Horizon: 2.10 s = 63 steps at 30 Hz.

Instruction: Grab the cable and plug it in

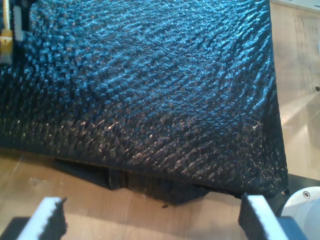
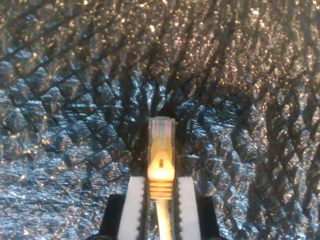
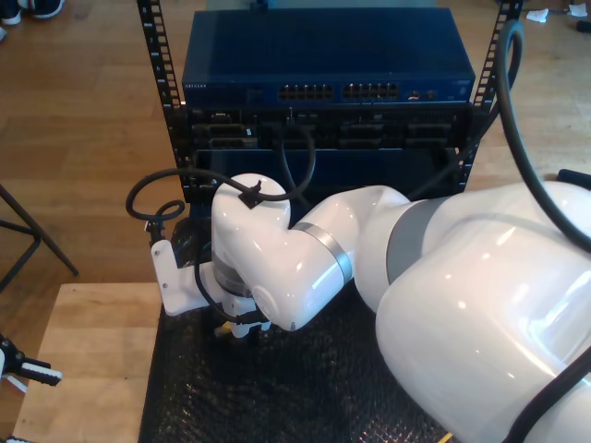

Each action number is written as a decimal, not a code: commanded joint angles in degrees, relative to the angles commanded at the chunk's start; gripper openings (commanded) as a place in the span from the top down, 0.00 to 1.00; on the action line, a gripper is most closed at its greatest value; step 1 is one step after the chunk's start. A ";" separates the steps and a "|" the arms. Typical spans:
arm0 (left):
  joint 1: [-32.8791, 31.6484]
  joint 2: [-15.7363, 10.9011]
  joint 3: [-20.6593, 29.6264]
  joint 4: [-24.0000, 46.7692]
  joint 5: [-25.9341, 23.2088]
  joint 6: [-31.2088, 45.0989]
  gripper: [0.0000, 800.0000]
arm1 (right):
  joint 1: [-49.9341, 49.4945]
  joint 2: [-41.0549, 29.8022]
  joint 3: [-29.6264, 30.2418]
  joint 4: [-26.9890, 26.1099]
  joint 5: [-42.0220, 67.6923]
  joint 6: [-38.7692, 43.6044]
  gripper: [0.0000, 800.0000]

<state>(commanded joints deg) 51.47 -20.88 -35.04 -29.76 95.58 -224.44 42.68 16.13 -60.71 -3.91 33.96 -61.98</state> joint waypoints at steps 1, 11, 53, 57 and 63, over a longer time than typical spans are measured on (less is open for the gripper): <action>0.00 0.00 0.00 0.00 0.00 0.00 0.00 | 0.00 0.09 0.00 0.00 0.00 0.00 0.90; 0.00 0.53 -0.09 0.09 0.44 0.00 0.00 | -0.35 -1.76 0.00 0.09 0.35 -0.26 0.99; -23.82 -0.79 -4.31 -15.12 3.25 -16.18 0.00 | -25.49 -35.25 6.07 21.89 38.59 -13.27 0.99; -29.45 -0.70 -5.36 -20.04 2.46 -17.93 0.00 | -27.16 -37.45 6.33 23.47 41.14 -13.27 0.99; -37.27 -0.18 -7.56 -26.37 -1.67 -20.31 0.00 | -29.19 -39.38 6.33 26.99 43.69 -13.19 0.99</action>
<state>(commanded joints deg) 14.20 -21.05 -42.60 -56.13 93.91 -244.75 13.49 -23.25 -54.38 23.08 77.65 -75.16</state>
